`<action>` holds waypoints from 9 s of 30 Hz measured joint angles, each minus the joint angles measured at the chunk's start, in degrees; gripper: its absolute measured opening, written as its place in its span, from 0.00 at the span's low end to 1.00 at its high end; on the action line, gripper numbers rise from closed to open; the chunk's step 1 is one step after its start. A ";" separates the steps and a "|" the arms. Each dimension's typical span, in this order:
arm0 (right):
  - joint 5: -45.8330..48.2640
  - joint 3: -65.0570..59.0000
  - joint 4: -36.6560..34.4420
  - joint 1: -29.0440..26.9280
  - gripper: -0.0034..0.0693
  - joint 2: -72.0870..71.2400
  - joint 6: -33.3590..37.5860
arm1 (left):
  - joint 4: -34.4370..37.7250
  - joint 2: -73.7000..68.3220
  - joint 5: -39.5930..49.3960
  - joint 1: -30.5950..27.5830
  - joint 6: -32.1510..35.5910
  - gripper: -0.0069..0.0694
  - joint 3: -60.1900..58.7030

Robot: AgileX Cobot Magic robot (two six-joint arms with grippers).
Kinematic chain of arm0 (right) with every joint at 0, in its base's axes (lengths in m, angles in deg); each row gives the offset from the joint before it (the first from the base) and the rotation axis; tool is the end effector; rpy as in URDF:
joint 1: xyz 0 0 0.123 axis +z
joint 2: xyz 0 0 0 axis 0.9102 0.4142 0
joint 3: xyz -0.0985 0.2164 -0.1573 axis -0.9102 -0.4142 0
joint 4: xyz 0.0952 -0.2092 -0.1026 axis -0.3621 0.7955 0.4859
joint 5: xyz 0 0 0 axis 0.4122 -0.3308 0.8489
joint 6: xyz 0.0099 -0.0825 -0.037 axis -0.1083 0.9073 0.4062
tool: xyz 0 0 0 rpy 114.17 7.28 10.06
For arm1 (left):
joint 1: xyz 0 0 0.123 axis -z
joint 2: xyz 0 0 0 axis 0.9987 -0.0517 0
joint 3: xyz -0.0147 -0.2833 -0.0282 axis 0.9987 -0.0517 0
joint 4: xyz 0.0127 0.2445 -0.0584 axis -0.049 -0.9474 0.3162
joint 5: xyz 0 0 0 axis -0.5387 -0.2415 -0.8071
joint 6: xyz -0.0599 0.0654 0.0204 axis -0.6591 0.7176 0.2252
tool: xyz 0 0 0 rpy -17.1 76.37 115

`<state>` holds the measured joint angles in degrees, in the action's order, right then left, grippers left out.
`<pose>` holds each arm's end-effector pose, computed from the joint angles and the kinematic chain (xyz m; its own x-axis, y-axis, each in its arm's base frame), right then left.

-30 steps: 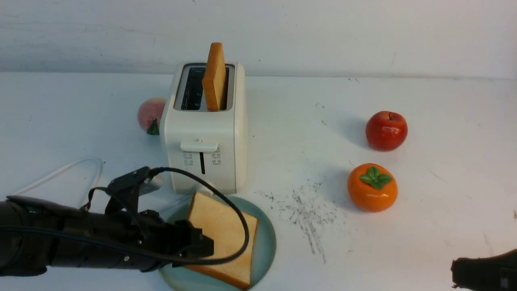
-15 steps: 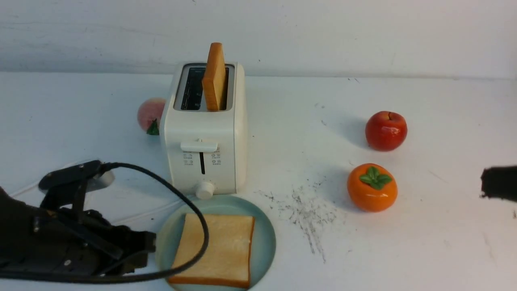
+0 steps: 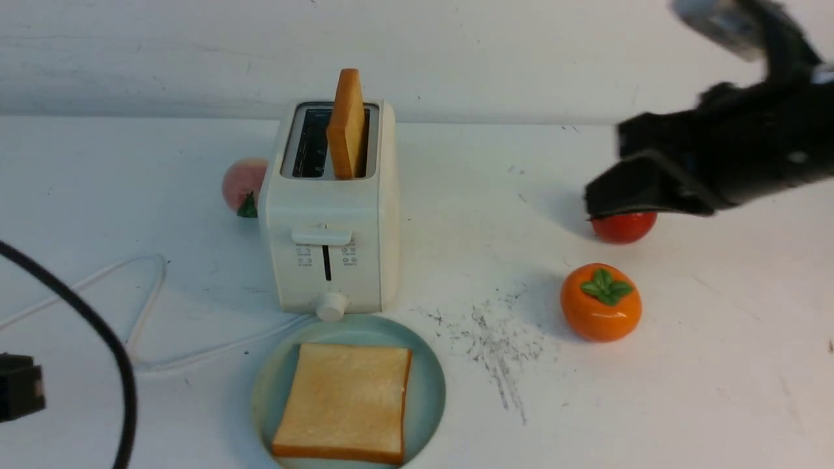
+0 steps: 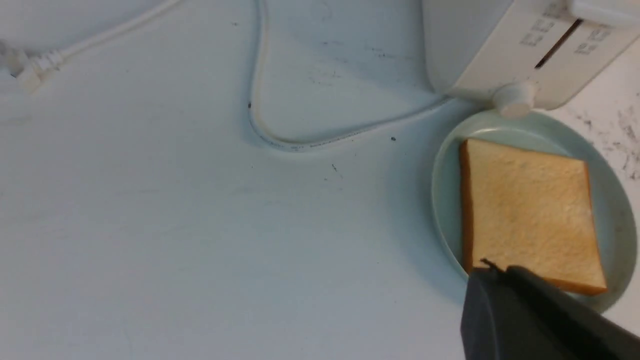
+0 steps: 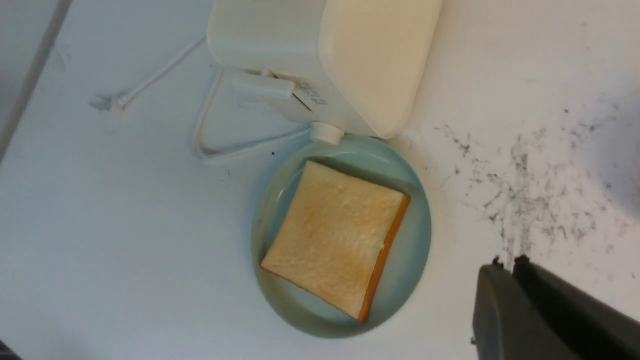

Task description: Take toasted bread from bread machine on white table place on plate.

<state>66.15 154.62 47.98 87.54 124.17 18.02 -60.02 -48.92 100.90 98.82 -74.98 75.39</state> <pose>0.2788 0.1480 0.3765 -0.7800 -0.0560 -0.6232 -0.4000 0.8105 0.4279 0.1072 -0.0203 0.3190 -0.6296 -0.2501 -0.7356 -0.0514 0.9581 -0.2817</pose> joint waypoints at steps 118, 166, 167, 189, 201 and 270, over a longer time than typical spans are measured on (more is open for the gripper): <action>17.97 18.79 47.65 9.67 0.02 -10.40 -18.98 | -1.02 13.43 9.25 0.00 1.53 0.07 -1.40; -20.96 -58.67 63.70 9.67 0.08 -80.04 -47.25 | 10.17 13.43 -22.36 0.00 1.47 0.11 -15.09; -20.96 -58.67 63.70 9.67 0.08 -80.04 -47.25 | 10.17 13.43 -22.27 0.00 1.47 0.11 -15.09; -21.13 -58.68 63.86 9.67 0.10 -80.04 -47.25 | 1.72 36.02 -24.52 -1.05 5.38 0.13 -40.11; -21.20 -58.68 63.86 9.67 0.12 -80.04 -47.25 | 1.72 36.02 -23.60 -5.81 7.57 0.14 -40.21; -28.41 -80.37 25.89 -20.37 0.22 -83.42 -6.76 | 1.72 36.02 -23.54 -5.81 7.57 0.21 -40.21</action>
<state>37.74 74.25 73.86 67.17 40.75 11.26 -58.30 -12.90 77.36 93.01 -67.41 35.19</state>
